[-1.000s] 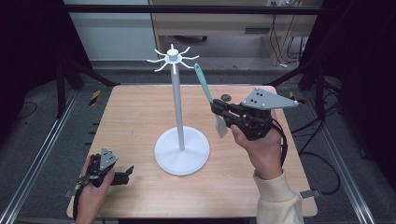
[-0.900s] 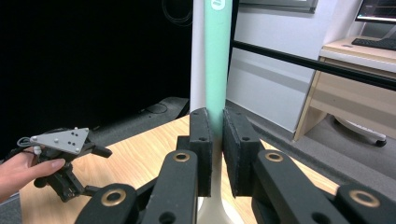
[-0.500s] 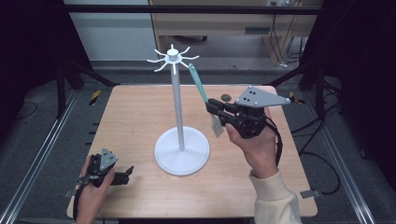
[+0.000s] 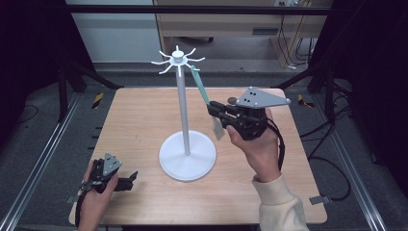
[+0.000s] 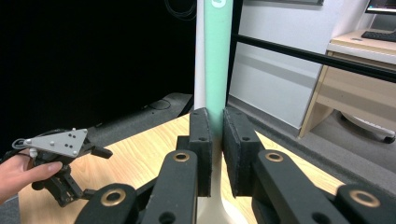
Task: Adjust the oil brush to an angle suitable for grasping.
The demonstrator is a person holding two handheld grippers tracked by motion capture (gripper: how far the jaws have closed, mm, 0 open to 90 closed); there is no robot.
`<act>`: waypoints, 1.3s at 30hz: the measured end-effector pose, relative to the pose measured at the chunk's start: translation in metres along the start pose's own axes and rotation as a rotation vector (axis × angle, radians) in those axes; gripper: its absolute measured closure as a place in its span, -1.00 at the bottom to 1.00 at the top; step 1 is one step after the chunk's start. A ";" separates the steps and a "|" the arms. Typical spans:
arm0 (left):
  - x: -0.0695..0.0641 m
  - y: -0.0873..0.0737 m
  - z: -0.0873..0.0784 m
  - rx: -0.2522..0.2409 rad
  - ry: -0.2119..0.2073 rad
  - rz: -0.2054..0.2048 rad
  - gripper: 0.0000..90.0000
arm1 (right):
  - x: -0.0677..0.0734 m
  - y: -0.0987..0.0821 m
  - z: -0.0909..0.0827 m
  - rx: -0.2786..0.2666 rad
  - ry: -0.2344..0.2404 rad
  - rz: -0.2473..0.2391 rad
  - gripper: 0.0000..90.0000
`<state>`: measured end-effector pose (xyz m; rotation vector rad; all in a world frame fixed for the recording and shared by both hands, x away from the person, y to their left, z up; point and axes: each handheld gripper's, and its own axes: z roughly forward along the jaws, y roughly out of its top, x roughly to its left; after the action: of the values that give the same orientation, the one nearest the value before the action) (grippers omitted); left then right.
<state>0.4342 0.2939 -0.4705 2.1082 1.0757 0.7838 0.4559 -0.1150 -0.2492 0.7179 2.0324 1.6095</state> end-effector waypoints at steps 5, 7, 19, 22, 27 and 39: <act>0.000 0.000 0.000 0.000 0.000 -0.001 -0.94 | 0.000 0.000 0.001 0.000 -0.007 -0.005 0.83; 0.000 0.000 0.000 0.001 0.001 0.000 -0.94 | 0.000 -0.001 0.003 0.000 -0.009 -0.006 0.83; 0.000 0.000 -0.001 0.003 0.001 -0.001 -0.94 | -0.001 -0.002 0.008 -0.002 -0.011 -0.008 0.83; 0.000 0.000 -0.001 0.003 0.002 0.000 -0.94 | -0.001 -0.003 0.010 -0.002 -0.011 -0.009 0.83; 0.000 -0.001 -0.001 0.001 0.003 -0.001 -0.94 | -0.001 -0.004 0.013 -0.003 -0.009 -0.004 0.83; 0.000 -0.001 -0.001 0.001 0.002 -0.005 -0.94 | -0.002 -0.004 0.018 -0.006 -0.004 -0.008 0.95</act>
<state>0.4334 0.2949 -0.4708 2.1055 1.0820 0.7831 0.4677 -0.1037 -0.2574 0.7096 2.0239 1.6075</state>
